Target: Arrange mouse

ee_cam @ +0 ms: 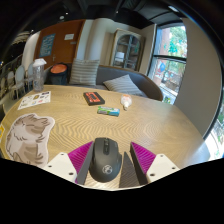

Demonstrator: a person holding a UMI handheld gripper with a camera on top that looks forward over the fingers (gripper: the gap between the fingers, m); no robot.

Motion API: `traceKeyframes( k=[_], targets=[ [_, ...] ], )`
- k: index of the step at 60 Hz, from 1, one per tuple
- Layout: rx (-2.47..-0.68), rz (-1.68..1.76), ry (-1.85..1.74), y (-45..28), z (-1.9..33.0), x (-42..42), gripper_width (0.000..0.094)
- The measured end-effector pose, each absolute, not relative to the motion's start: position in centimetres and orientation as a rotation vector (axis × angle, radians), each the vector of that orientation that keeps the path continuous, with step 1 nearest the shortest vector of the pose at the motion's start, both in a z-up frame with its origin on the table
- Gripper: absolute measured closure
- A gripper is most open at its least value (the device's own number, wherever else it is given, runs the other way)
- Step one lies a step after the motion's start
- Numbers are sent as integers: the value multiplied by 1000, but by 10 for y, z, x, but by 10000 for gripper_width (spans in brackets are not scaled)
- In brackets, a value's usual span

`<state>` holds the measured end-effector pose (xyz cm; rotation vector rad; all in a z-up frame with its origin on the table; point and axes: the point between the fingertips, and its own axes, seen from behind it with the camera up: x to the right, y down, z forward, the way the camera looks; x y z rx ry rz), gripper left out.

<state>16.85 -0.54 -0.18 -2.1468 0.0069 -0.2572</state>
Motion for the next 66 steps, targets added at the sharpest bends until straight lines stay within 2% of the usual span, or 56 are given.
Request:
traceKeyframes(
  k=[4,6,15,21,31,34,39,47,54,61,63,66],
  targets=[
    [-2175,-242,41,2,-10,173,315],
    [-2200,-195,72,2,-14,168,442],
    [-2164,-193,180,5,-8,176,554],
    [-2138,-41,182,5,9,142,572],
    [-2023,-31,34,7,85,48,574],
    [-2011,-3,-2,11,95,5,575],
    [-2031,27,-61,13,86,-54,574],
    [-2166,40,-106,23,29,-116,575],
    [-2237,19,-119,22,-8,-129,528],
    [-2228,15,-159,20,-4,-126,453],
    [-2212,62,-187,18,1,-133,381],
    [-2178,119,-218,14,15,-141,180]
  ],
)
